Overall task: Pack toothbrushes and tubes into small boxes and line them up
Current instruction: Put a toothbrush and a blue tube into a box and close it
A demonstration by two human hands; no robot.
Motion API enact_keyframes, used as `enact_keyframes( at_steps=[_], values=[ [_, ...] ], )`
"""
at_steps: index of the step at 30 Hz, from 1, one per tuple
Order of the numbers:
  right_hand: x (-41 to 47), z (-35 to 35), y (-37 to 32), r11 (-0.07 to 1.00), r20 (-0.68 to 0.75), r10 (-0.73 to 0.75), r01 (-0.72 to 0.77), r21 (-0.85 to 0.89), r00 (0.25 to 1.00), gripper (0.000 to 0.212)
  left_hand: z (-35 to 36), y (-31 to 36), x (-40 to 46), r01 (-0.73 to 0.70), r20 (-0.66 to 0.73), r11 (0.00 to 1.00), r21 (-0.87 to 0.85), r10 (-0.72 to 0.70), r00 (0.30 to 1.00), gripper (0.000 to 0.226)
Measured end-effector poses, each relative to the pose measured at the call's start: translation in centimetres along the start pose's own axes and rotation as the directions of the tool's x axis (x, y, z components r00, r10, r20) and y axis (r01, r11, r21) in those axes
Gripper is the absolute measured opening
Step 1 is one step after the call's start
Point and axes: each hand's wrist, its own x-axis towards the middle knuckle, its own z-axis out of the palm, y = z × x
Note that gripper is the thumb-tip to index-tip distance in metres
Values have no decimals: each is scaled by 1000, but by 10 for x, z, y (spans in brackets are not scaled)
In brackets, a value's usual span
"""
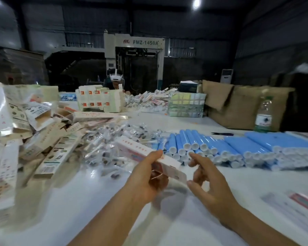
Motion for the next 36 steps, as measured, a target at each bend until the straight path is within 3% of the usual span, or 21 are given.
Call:
enact_keyframes(
  at_steps=[4,6,8,10,13,16,18,20,21,22,23,24,25,26,27,28,30,32,34,36],
  values=[
    [-3,-7,-2,999,113,-29,25,40,993,65,7,-19,13,-43,-10,999,-7,43,999,57],
    [-4,-3,-3,996,158,-9,-5,86,987,64,6,-23,15,-37,-10,999,-31,36,999,51],
    [-3,3,-7,975,115,87,-108,196,990,54,6,-26,16,-45,24,995,-90,47,999,45],
    [2,7,-6,878,30,286,-275,392,958,42,4,-27,19,-80,68,985,-150,91,994,40],
    [11,2,1,608,119,651,-609,510,750,17,1,-28,19,-143,148,972,-188,171,974,37],
    [9,0,1,471,362,655,-733,491,663,13,6,-35,12,-176,255,981,-86,192,948,54],
    [10,-2,1,407,362,671,-729,550,647,24,8,-36,7,-209,273,978,6,200,941,50],
    [15,-8,5,392,267,723,-696,601,637,29,9,-37,0,-281,252,936,212,225,941,36],
    [17,-12,7,409,212,741,-679,610,637,28,6,-40,-2,-346,240,864,365,271,932,28],
    [19,-17,8,433,164,753,-668,606,637,28,4,-42,-5,-454,266,721,524,369,891,19],
    [19,-21,10,457,125,762,-665,591,635,28,-1,-45,-7,-620,378,437,652,521,765,19],
    [19,-24,11,477,103,767,-671,568,633,28,-5,-45,-8,-718,539,59,694,619,571,23],
    [18,-25,12,493,94,771,-683,538,630,27,-6,-43,-12,-726,705,-298,619,619,347,21],
    [17,-26,12,503,98,772,-698,509,628,25,-7,-43,-14,-681,812,-522,513,552,188,17],
    [16,-26,11,511,118,768,-713,479,630,24,-5,-41,-16,-635,863,-620,460,481,156,26],
    [15,-26,10,522,151,757,-727,446,636,25,-3,-40,-15,-568,874,-676,470,445,194,45],
    [13,-24,5,561,217,720,-737,377,659,30,2,-37,-16,-356,808,-759,545,364,463,88],
    [9,-24,3,583,273,677,-725,368,683,31,-1,-41,-7,-240,707,-783,574,326,628,96],
    [7,-24,-1,616,270,647,-698,366,713,27,-4,-46,0,-218,649,-750,624,341,680,87],
    [9,-28,-1,771,163,588,-610,184,792,24,-7,-49,3,-264,662,-719,643,347,665,81]
  ],
)
